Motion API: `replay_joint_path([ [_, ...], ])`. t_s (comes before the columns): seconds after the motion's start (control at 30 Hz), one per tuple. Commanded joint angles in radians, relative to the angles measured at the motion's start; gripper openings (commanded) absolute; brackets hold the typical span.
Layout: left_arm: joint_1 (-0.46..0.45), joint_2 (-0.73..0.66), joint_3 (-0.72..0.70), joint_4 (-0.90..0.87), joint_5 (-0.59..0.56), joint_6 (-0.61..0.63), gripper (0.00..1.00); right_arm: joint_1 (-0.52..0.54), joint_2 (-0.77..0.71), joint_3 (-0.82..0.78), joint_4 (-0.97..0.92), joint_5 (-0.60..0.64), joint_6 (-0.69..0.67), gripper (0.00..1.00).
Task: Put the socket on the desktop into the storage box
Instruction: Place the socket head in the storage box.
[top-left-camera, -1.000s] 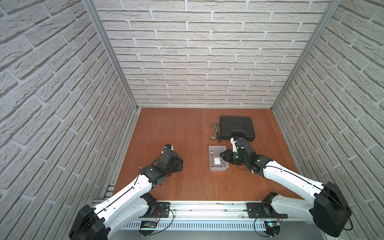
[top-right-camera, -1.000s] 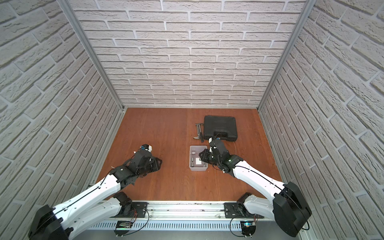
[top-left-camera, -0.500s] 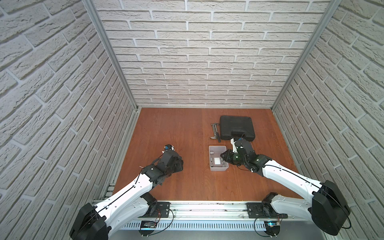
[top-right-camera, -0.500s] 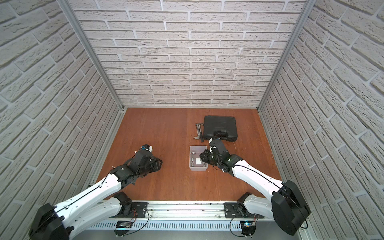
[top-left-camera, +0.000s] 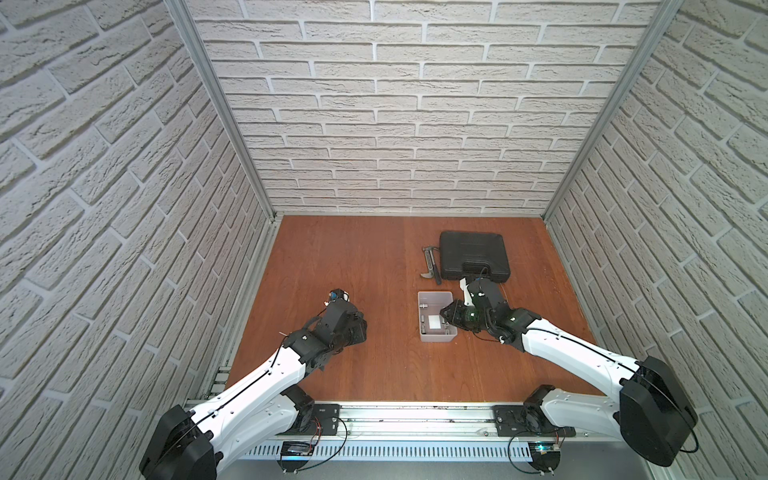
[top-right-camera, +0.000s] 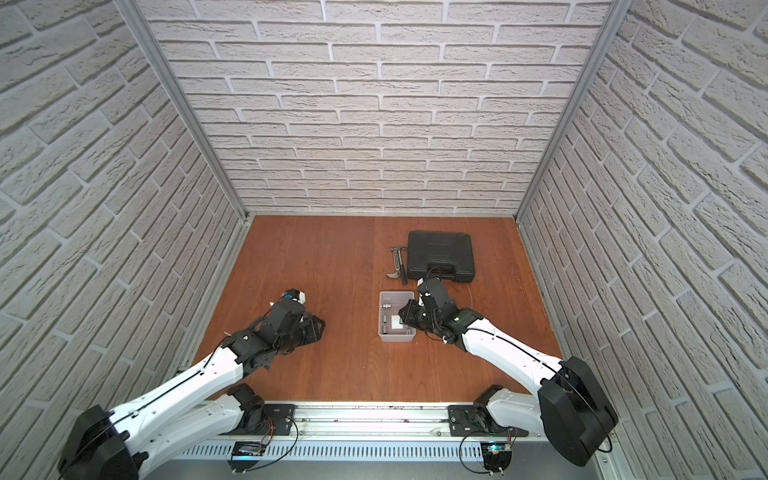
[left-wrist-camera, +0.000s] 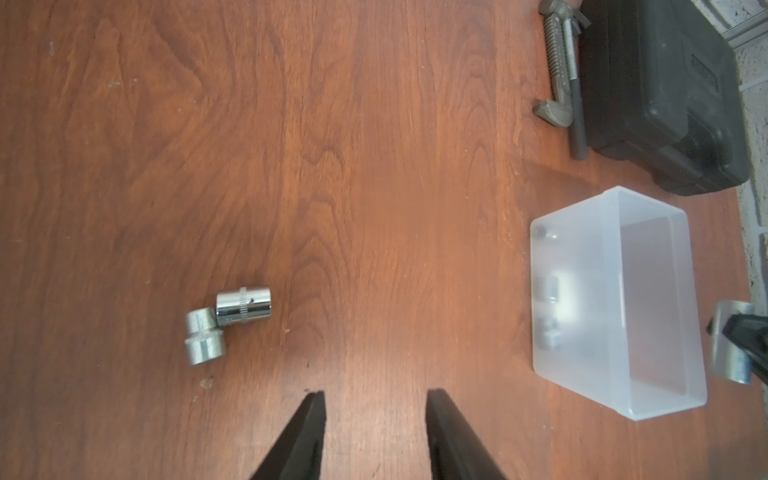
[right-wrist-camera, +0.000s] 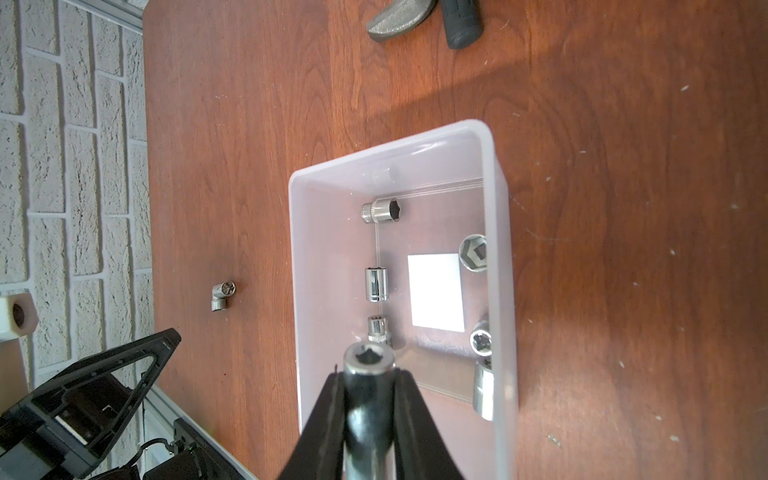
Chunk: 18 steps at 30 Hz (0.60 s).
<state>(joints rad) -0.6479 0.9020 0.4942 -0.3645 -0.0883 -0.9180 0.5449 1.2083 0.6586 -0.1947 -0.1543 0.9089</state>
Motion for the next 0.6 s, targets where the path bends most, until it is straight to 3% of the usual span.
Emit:
replay_joint_path([
  [0.0,0.007,-0.002,0.006,0.028,0.001,0.002,0.45,-0.005,-0.005,0.016,0.021,0.001,-0.007,0.13],
  [0.57,0.006,0.003,0.021,0.015,-0.005,0.004,0.45,0.053,0.147,0.11,-0.029,0.082,-0.08,0.13],
])
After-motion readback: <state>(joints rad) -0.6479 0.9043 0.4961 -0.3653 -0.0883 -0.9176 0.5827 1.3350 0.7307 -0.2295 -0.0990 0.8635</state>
